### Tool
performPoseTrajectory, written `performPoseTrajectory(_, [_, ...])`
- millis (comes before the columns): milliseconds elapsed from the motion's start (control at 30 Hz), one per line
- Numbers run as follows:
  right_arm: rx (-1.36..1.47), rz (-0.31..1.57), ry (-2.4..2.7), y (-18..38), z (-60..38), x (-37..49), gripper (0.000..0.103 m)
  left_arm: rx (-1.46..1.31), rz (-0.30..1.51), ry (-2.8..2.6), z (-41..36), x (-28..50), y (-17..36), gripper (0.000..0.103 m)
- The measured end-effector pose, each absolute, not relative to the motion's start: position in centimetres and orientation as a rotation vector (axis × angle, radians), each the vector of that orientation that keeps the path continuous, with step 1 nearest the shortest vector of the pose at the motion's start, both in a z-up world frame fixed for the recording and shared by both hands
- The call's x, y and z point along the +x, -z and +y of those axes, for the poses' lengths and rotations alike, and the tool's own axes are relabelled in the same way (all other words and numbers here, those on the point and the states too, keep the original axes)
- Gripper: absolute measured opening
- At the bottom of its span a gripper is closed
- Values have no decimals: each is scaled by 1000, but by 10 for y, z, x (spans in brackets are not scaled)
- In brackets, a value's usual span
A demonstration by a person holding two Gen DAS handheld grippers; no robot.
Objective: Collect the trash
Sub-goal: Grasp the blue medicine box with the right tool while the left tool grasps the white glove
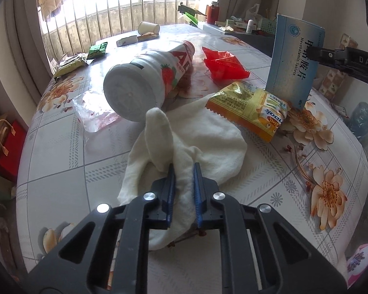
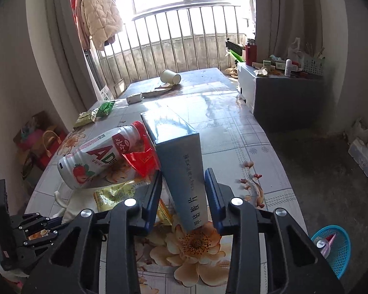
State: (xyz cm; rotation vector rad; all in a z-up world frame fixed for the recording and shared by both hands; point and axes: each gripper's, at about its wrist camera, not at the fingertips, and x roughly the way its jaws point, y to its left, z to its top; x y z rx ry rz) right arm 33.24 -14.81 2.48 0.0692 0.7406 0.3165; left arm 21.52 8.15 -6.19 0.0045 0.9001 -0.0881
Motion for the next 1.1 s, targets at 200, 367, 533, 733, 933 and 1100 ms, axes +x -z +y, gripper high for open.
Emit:
performPoseTrajectory(200, [181, 779, -343, -29, -180, 303, 35, -62, 941, 114, 90, 179, 60, 12])
performPoseTrajectory(367, [402, 875, -456, -22, -215, 278, 35, -172, 991, 168, 103, 145, 60, 12])
performPoseTrajectory(533, [647, 971, -534, 3, -245, 255, 35, -232, 1019, 199, 111, 119, 59, 13])
performPoseTrajectory(733, [849, 994, -614, 25, -261, 227, 35, -243, 1003, 178, 118, 112, 54, 13])
performPoseTrajectory(933, [775, 1084, -748, 33, -215, 219, 35, -305, 1001, 175, 119, 120, 58, 13])
performPoseTrajectory(1100, [717, 1157, -730, 53, -173, 242, 34, -325, 999, 170, 117, 122, 61, 13])
